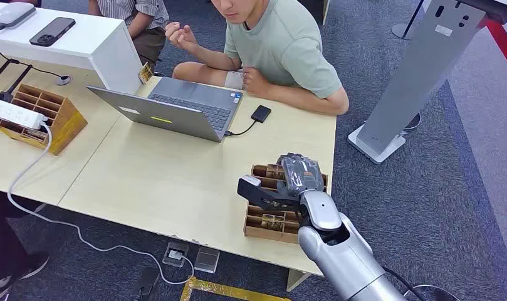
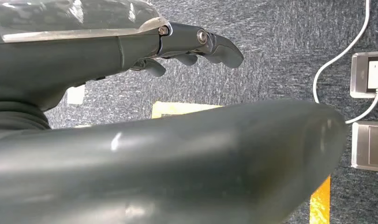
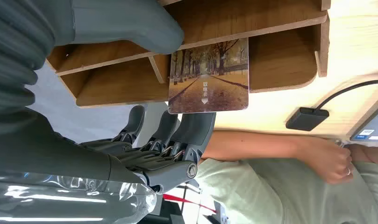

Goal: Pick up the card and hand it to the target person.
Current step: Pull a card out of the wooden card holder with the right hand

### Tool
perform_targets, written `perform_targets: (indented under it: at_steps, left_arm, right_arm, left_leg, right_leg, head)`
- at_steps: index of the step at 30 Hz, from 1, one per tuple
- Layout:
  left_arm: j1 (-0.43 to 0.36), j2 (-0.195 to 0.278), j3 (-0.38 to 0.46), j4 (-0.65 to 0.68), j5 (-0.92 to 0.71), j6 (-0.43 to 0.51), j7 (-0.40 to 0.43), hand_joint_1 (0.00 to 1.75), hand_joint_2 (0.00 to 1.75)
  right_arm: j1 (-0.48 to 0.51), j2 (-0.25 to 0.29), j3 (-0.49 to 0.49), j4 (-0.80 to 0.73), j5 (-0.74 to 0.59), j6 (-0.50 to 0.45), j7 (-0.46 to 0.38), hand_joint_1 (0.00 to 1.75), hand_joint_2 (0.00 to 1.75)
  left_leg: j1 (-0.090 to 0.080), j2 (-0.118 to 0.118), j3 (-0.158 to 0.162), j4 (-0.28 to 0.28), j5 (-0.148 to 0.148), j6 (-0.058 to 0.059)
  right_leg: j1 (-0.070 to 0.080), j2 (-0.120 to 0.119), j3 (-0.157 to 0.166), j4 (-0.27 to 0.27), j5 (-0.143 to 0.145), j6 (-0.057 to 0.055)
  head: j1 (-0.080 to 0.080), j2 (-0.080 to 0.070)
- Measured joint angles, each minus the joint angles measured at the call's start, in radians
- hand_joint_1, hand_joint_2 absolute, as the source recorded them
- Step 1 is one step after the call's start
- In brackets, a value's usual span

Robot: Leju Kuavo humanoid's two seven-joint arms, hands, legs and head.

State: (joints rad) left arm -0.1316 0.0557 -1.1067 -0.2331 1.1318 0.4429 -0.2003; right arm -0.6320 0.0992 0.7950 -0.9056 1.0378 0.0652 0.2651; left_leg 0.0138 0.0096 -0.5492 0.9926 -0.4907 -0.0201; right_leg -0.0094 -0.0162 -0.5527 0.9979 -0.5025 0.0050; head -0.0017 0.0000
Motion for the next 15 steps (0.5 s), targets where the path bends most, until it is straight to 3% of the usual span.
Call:
perform_targets:
  at_steps: [15]
  left_arm:
    - [0.0, -0.011, 0.0, 0.0, -0.001, 0.025, 0.004, 0.0, 0.0]
  right_arm:
    - [0.004, 0.0, 0.0, -0.035, -0.055, 0.03, -0.031, 0.86, 1.75]
  left_leg:
    - [0.0, 0.0, 0.0, 0.0, 0.0, 0.0]
  right_leg:
    - [0.0, 0.0, 0.0, 0.0, 0.0, 0.0]
  head:
    - [0.0, 0.0]
